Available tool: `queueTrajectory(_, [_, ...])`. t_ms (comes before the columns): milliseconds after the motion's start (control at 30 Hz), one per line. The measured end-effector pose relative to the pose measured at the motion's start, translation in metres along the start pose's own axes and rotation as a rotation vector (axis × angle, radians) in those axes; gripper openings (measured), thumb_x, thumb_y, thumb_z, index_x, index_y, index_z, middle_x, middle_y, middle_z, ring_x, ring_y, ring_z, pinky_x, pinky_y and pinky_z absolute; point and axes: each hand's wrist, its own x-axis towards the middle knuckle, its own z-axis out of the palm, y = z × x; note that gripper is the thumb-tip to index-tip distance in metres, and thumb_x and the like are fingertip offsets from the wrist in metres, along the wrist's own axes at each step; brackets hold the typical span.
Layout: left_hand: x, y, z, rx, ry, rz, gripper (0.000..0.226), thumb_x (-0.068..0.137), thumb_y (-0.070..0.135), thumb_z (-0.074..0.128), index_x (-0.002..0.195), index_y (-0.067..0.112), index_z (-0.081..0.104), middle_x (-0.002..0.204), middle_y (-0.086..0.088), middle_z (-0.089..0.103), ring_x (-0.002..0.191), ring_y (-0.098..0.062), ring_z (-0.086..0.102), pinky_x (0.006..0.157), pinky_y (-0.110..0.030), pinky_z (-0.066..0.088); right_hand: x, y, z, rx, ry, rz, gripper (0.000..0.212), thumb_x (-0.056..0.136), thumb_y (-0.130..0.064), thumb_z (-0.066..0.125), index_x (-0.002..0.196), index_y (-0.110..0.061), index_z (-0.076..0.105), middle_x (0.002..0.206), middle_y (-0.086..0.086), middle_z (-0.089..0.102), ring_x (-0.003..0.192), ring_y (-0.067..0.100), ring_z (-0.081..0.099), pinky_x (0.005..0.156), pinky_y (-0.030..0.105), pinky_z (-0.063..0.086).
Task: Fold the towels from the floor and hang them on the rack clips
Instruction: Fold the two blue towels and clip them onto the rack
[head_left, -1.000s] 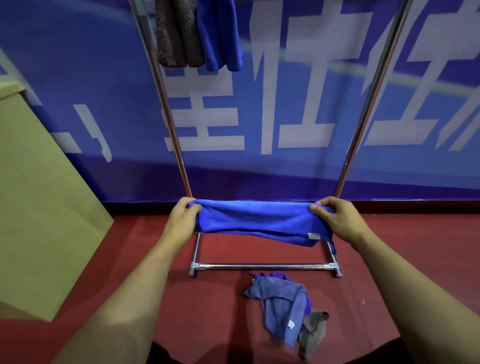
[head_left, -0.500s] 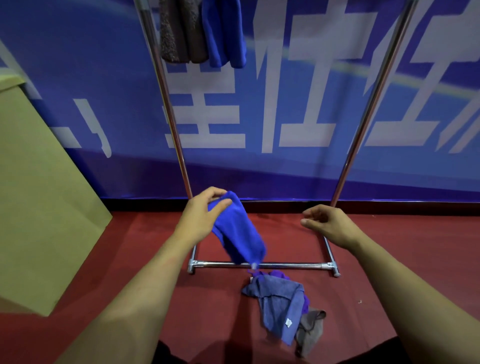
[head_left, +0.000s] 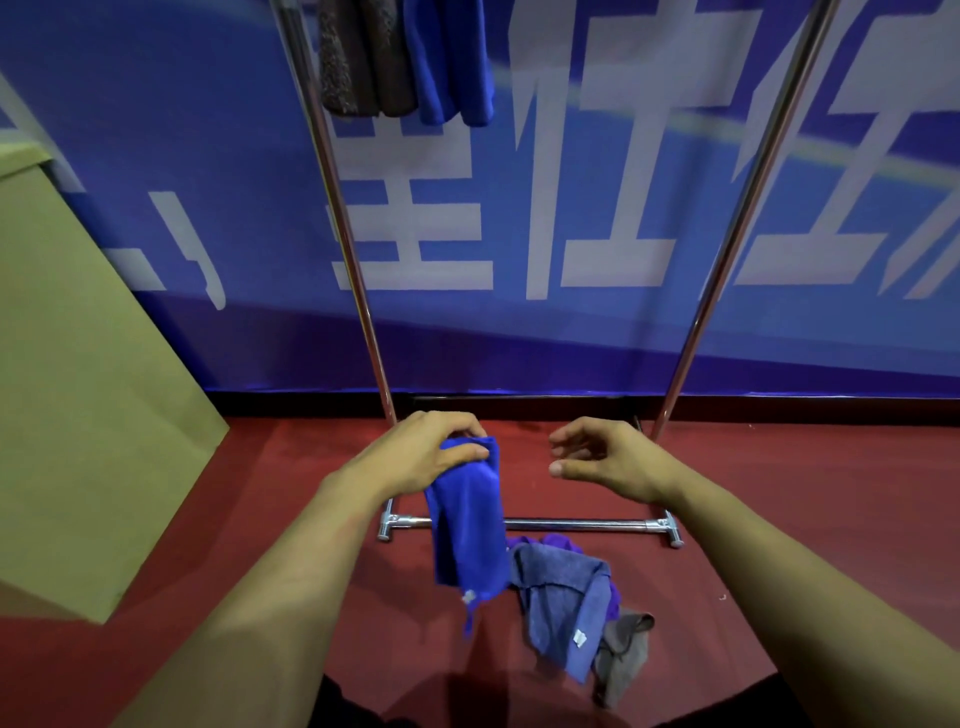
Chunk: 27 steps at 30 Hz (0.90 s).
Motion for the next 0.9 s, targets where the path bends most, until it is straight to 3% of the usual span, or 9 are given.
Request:
queueTrajectory(167, [0.003,0.028,-0.006,-0.189,0.024,0.120,0.008,0.093,0.030,0.072,0.100,0.028,0.072,0.097,0.015,0.073,0.094,0.002,0.066,0.089,-0.022,0.049,-0.001,-0.002,0.026,0.052,-0.189,0.020,0.066,0.070,-0.030,0.091,0.128,-0.018,0.061,0.130,-0.002,0.065,0.122,0.011,0.061,0.107,0.026,0.047])
queueTrajectory(267, [0.000,0.031,-0.012,-0.327,0.084,0.105,0.005,0.092,0.024,0.073,0.097,0.026,0.073,0.094,0.015,0.074,0.089,0.002,0.065,0.087,-0.019,0.049,-0.005,-0.010,0.034,0.018,-0.336,0.049,0.049,0.079,-0.026,0.085,0.122,-0.014,0.065,0.121,-0.005,0.070,0.109,0.004,0.063,0.100,0.027,0.049])
queueTrajectory(333, [-0.002,0.027,-0.016,-0.367,0.138,0.092,0.005,0.094,0.022,0.071,0.097,0.022,0.074,0.094,0.011,0.075,0.090,0.001,0.064,0.088,-0.019,0.048,-0.007,-0.010,0.036,0.046,-0.409,0.077,0.038,0.085,-0.022,0.080,0.116,-0.005,0.066,0.114,0.006,0.072,0.099,0.010,0.063,0.097,0.039,0.052])
queueTrajectory(400, [-0.004,0.020,-0.019,-0.401,0.192,0.062,0.006,0.095,0.024,0.070,0.097,0.023,0.074,0.095,0.009,0.075,0.090,0.000,0.064,0.089,-0.019,0.048,-0.008,-0.008,0.038,0.103,-0.455,0.099,0.033,0.089,-0.015,0.075,0.115,0.002,0.065,0.114,0.015,0.072,0.099,0.016,0.063,0.097,0.039,0.051])
queueTrajectory(567, [-0.006,0.008,-0.022,-0.527,0.308,-0.016,0.008,0.097,0.025,0.067,0.095,0.020,0.073,0.088,0.009,0.072,0.084,-0.003,0.063,0.083,-0.019,0.049,-0.009,-0.014,0.043,0.216,-0.452,0.120,0.025,0.097,-0.012,0.064,0.114,0.006,0.061,0.105,0.016,0.068,0.097,0.021,0.060,0.091,0.033,0.049])
queueTrajectory(667, [-0.007,-0.001,-0.023,-0.526,0.414,-0.050,0.009,0.098,0.024,0.065,0.093,0.020,0.072,0.086,0.010,0.071,0.082,-0.003,0.063,0.083,-0.020,0.048,-0.007,-0.020,0.049,0.258,-0.410,0.081,0.019,0.097,-0.016,0.063,0.105,0.002,0.060,0.095,0.014,0.063,0.089,0.023,0.053,0.082,0.037,0.045])
queueTrajectory(733, [-0.007,-0.006,-0.022,-0.529,0.475,-0.072,0.011,0.099,0.024,0.064,0.092,0.021,0.072,0.084,0.009,0.069,0.081,-0.003,0.061,0.082,-0.020,0.047,-0.006,-0.022,0.050,0.182,-0.295,0.011,0.009,0.097,-0.016,0.064,0.094,-0.008,0.063,0.087,0.006,0.066,0.083,0.015,0.056,0.080,0.035,0.047])
queueTrajectory(833, [-0.007,-0.007,-0.022,-0.536,0.500,-0.083,0.012,0.099,0.025,0.064,0.092,0.019,0.072,0.081,0.008,0.069,0.079,-0.004,0.061,0.079,-0.020,0.048,-0.003,-0.022,0.048,0.001,-0.126,-0.077,0.011,0.093,-0.023,0.070,0.084,-0.020,0.064,0.070,-0.013,0.064,0.066,0.004,0.053,0.067,0.028,0.046])
queueTrajectory(900, [-0.006,-0.006,-0.021,-0.538,0.504,-0.077,0.012,0.099,0.025,0.064,0.092,0.020,0.071,0.080,0.010,0.069,0.078,-0.004,0.063,0.077,-0.018,0.049,-0.003,-0.022,0.047,-0.014,-0.102,-0.094,0.014,0.092,-0.021,0.071,0.083,-0.023,0.061,0.066,-0.015,0.062,0.063,0.001,0.051,0.065,0.024,0.044])
